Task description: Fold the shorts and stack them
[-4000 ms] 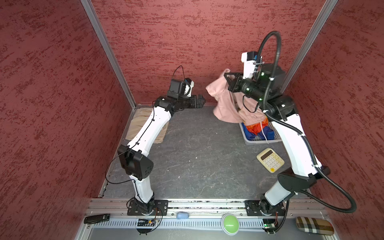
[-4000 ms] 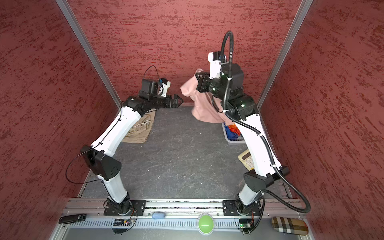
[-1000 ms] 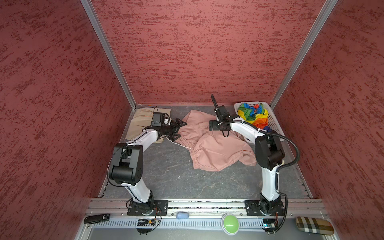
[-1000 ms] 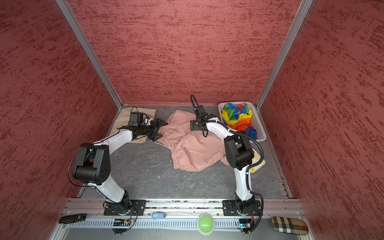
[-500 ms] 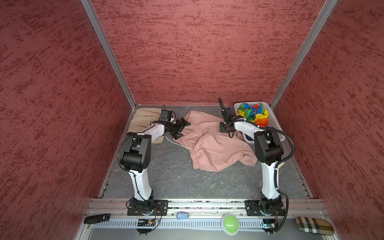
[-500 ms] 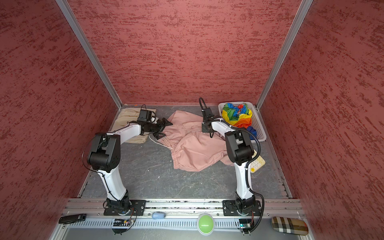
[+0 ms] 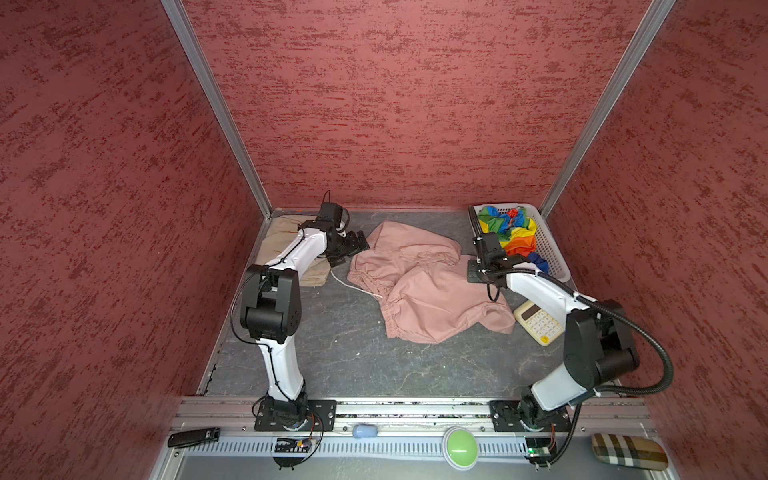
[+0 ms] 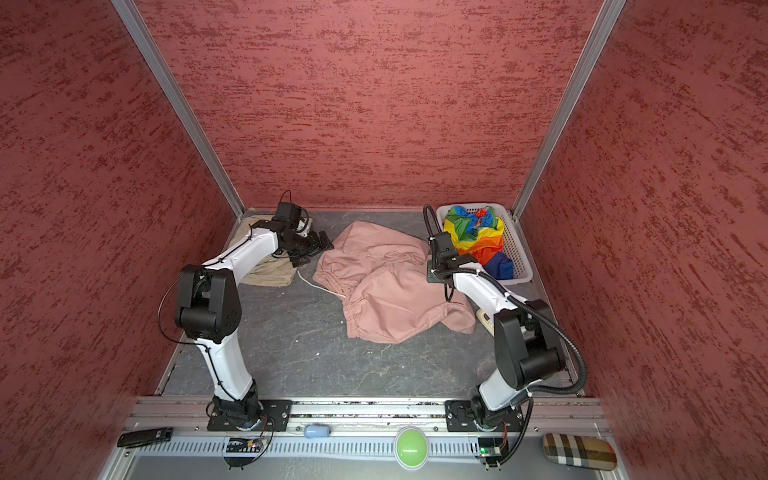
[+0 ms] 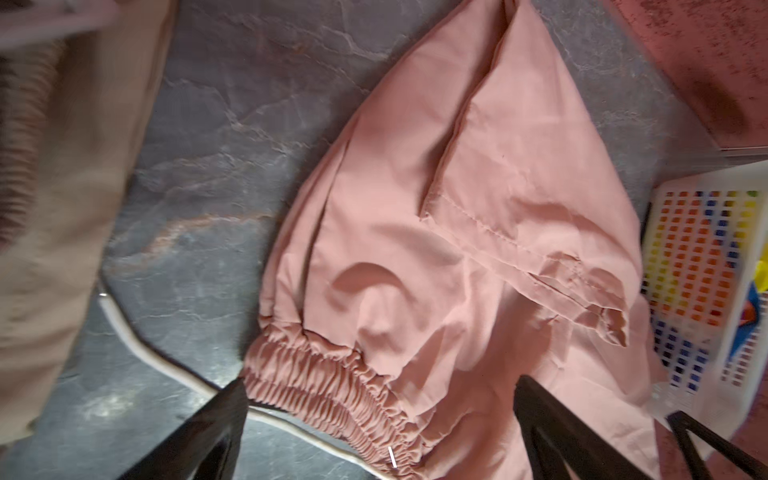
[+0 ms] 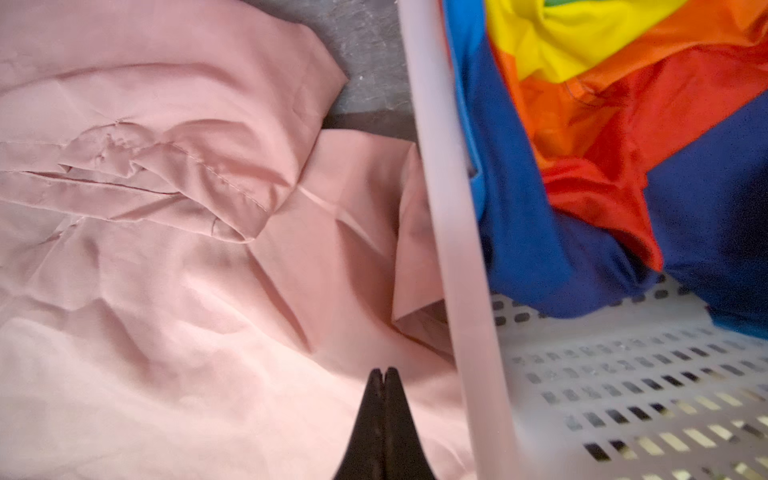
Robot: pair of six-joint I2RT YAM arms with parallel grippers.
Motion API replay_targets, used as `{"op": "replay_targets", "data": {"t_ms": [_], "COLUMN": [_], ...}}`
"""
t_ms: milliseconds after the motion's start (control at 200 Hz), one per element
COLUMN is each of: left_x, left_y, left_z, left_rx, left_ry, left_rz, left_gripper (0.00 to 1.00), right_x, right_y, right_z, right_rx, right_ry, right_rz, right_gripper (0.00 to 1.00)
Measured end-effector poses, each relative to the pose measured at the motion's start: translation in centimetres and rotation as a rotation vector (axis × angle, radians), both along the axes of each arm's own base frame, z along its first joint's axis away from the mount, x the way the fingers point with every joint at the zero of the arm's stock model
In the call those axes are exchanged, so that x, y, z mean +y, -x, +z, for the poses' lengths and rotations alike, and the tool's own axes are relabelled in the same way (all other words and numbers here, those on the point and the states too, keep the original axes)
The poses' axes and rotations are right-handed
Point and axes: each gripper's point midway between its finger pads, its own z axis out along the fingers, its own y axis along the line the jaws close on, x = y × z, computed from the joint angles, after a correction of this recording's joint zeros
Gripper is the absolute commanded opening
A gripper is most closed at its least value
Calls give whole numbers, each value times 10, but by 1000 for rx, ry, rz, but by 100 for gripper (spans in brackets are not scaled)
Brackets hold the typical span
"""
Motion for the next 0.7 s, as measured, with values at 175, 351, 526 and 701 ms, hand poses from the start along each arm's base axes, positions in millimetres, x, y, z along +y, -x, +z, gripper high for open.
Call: {"op": "replay_targets", "data": {"t_ms": [175, 351, 526, 701], "left_x": [14, 15, 11, 4], "left_y": [-4, 2, 6, 7], "left_z": [-34, -76, -83, -84], "left_rx": [70, 171, 196, 195], "left_ry": [-157, -213, -200, -175], "left_rz": [-43, -94, -117, -134], "left_gripper": [91, 77, 50, 15], "right_x": [8, 34, 93, 188], "right_y": [-8, -33, -77, -129], "right_z": [13, 42, 68, 72], "right_rx": [-28, -83, -143, -176], "right_ry": [-50, -150, -204, -207], "right_rz": [2, 35, 140, 309], "right_gripper": [73, 99, 99, 99]}}
